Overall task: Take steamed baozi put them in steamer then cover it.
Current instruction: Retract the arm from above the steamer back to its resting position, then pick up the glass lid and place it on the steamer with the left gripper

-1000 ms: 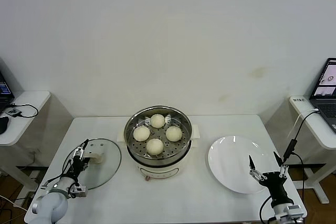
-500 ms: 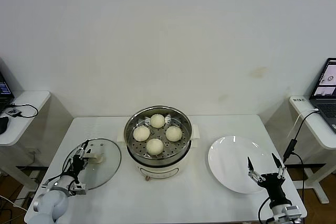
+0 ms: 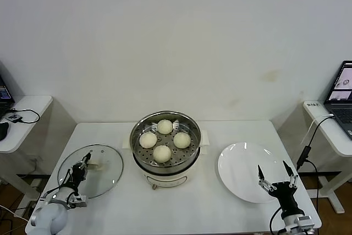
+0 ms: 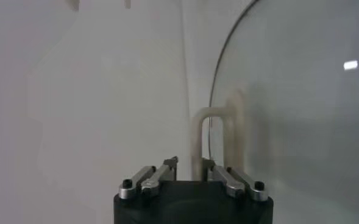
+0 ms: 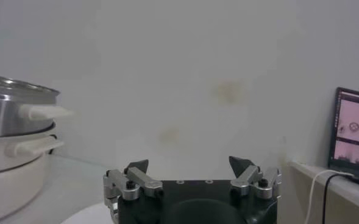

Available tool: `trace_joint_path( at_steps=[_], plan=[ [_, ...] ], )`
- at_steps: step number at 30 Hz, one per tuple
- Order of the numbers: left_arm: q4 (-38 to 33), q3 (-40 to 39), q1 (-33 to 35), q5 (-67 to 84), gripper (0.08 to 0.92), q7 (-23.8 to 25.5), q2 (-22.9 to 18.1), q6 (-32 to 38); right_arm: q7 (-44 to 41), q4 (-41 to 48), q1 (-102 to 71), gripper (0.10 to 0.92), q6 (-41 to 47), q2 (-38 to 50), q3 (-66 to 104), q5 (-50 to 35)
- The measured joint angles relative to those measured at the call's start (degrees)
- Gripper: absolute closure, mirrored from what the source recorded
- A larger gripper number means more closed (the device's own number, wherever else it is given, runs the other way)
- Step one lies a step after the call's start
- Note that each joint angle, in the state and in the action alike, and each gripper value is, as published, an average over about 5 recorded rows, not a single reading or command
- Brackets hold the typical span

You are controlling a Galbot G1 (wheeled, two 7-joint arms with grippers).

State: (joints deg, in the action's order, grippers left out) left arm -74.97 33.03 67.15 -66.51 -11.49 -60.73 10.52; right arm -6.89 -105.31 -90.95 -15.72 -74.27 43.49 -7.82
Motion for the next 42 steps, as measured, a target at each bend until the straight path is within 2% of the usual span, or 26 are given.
trace_joint_path(
  at_steps=[7,14,25,33,42],
  plan=[
    [-6.70,2.26,3.83,3.23,0.851,0.74,-0.10,-3.04,-0.04,0.04,0.42,0.203,-0.20,0.10,-0.81,0.34],
    [-16.97,6.38,8.72,5.27,0.851,3.52,0.28,-8.85,-0.20,-0.22,0.27,0.202,-0.37,0.50,-1.56,0.65],
    [-31.70,9.36,10.95,10.02,0.851,10.10,5.02,-16.90,0.07,0.11,0.18,0.202,-0.50,0.46,-2.33,1.81],
    [-39.91,1.85,8.27,15.76,0.851,13.42,9.74,-23.92,0.70,0.37,0.13,0.203,-0.53,-0.80,-2.46,5.34],
    [-42.17,-12.40,0.03,14.97,0.851,18.06,9.29,-30.81,1.03,0.54,0.58,0.203,-0.15,-3.53,-2.31,10.66]
  ],
)
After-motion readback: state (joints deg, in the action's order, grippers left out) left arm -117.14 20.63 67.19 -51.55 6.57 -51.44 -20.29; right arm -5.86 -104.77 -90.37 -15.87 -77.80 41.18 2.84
